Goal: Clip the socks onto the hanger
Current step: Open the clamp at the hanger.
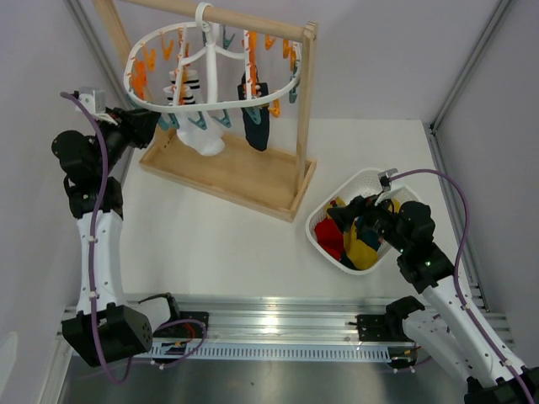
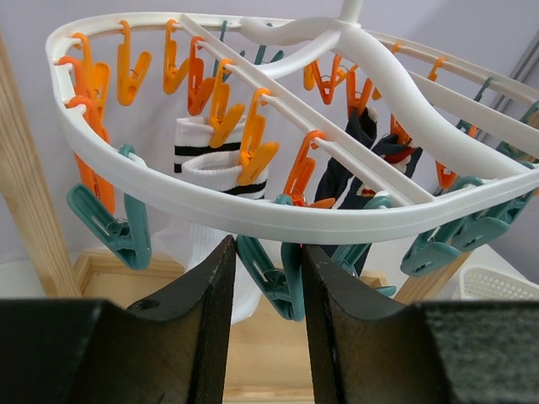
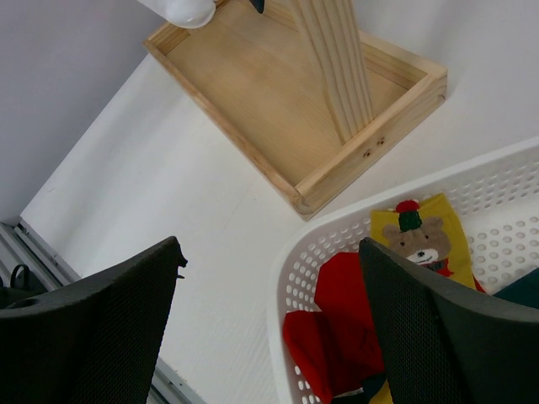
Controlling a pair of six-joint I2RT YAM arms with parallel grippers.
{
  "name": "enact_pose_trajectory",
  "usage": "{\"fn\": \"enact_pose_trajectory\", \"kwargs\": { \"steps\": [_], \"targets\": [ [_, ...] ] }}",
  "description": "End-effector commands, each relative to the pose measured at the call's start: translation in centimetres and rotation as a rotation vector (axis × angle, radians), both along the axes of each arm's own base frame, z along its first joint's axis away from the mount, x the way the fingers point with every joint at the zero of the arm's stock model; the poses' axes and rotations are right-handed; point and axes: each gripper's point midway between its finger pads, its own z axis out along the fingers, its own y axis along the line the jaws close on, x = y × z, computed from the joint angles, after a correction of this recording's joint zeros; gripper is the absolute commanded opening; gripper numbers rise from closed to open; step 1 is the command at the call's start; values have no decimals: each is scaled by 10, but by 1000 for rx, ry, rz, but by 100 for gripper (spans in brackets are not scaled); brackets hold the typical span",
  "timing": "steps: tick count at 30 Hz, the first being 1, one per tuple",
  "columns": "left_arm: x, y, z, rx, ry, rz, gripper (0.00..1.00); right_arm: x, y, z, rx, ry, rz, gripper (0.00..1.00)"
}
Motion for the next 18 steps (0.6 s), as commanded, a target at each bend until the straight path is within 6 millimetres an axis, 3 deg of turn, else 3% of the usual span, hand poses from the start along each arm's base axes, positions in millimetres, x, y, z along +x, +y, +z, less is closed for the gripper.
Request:
{"fn": "enact_pose_trajectory", "kwargs": {
  "steps": [1,2,9,18],
  "targets": [
    [-12,-5,12,32,-56,39,27,3,-4,11,1,-43,-23,89],
    [-11,0,12,26,-56,77,20,4,-5,10,1,-39,-31,89],
    [-19,13,8,-16,-39,230,1,10,-10,7,-6,-10,-75,89],
    [-21,21,-1,-29,-9,358,1,35,-30,-9,-51,102,-255,88]
  ]
}}
